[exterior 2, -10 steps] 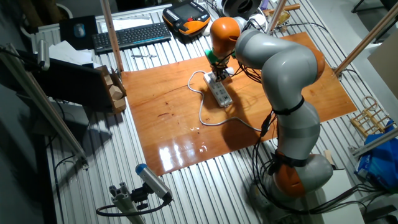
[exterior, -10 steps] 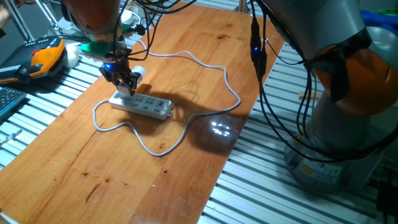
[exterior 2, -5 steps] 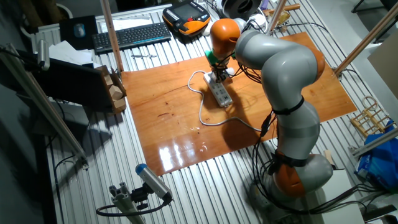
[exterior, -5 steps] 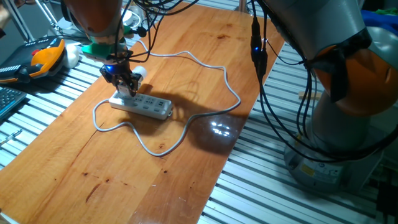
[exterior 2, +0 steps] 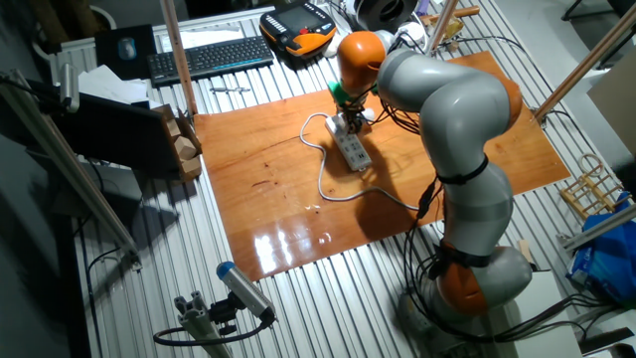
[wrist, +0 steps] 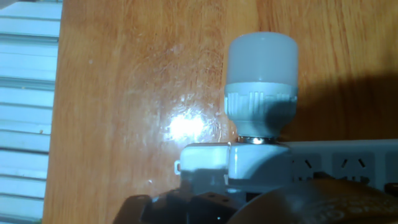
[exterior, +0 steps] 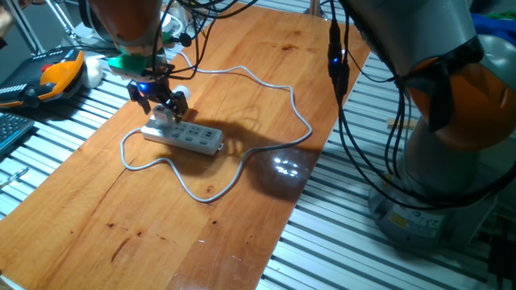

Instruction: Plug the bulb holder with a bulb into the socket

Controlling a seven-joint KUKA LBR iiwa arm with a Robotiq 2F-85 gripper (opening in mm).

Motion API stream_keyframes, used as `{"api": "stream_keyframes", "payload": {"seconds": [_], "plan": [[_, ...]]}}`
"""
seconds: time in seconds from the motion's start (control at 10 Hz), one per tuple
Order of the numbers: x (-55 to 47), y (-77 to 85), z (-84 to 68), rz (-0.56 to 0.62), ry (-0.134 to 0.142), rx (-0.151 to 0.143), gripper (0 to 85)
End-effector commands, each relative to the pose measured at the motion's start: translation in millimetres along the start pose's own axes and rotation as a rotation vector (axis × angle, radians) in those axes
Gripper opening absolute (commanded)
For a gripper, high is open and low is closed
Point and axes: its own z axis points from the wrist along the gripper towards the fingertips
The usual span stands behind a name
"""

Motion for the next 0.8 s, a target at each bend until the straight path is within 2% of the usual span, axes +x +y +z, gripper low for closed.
{"api": "stream_keyframes", "payload": {"seconds": [0.0, 0.1, 0.3, 0.4, 0.7], "plan": [[-0.7, 2.5, -8.2, -0.006, 0.005, 0.01, 85.0], [-0.2, 4.3, -16.6, -0.006, 0.005, 0.022, 85.0], [-1.9, 6.4, -29.0, -0.017, 0.03, 0.039, 85.0], [-2.5, 5.5, -31.0, -0.027, 0.032, 0.04, 85.0], [-6.8, 5.0, -40.2, -0.064, 0.011, 0.048, 85.0]]}}
